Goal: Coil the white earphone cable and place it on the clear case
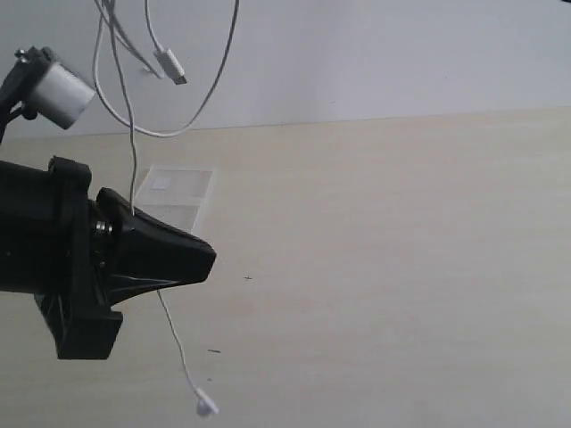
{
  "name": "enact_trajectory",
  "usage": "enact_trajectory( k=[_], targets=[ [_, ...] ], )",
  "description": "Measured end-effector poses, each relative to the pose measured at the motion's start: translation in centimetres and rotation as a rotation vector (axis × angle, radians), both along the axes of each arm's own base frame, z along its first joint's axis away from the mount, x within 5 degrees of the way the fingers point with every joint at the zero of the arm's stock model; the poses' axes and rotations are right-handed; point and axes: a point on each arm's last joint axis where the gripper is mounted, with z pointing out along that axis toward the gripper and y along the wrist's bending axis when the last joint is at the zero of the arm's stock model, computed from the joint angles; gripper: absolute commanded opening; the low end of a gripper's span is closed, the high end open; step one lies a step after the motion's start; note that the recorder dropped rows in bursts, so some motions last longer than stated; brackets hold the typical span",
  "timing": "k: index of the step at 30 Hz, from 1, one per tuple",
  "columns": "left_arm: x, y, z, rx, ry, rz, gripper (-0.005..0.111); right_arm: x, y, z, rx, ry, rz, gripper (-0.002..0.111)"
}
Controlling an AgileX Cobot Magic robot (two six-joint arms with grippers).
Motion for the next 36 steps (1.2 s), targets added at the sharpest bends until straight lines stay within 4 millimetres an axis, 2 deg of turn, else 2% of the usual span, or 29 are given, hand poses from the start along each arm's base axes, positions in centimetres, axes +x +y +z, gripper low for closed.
enact_trajectory(
  k=[5,18,27,31,36],
  targets=[
    [-0.8,0.8,0.8,0.061,-0.081,-0.007,0.000,0.0,0.0,0.0,0.009,0.017,-0.001,0.000],
    [-3.6,3.5,4.0,0.107,-0.298,0.096,0.000,0.1,-0.1,-3.2,-0.059,0.073,-0.019,0.000],
    [-3.8,4.0,4.6,0.123,-0.330,0.121,0.000,-0.1,-0.3,-3.0,-0.042,0.092,-0.011,0.000],
    [-4.2,4.6,6.2,0.131,-0.371,0.169,0.000,-0.2,-0.3,-3.0,-0.045,0.095,-0.001,0.000],
    [-4.9,6.0,9.1,0.166,-0.446,0.257,0.000,-0.4,-0.1,-3.2,-0.052,0.109,0.030,0.000]
  ],
)
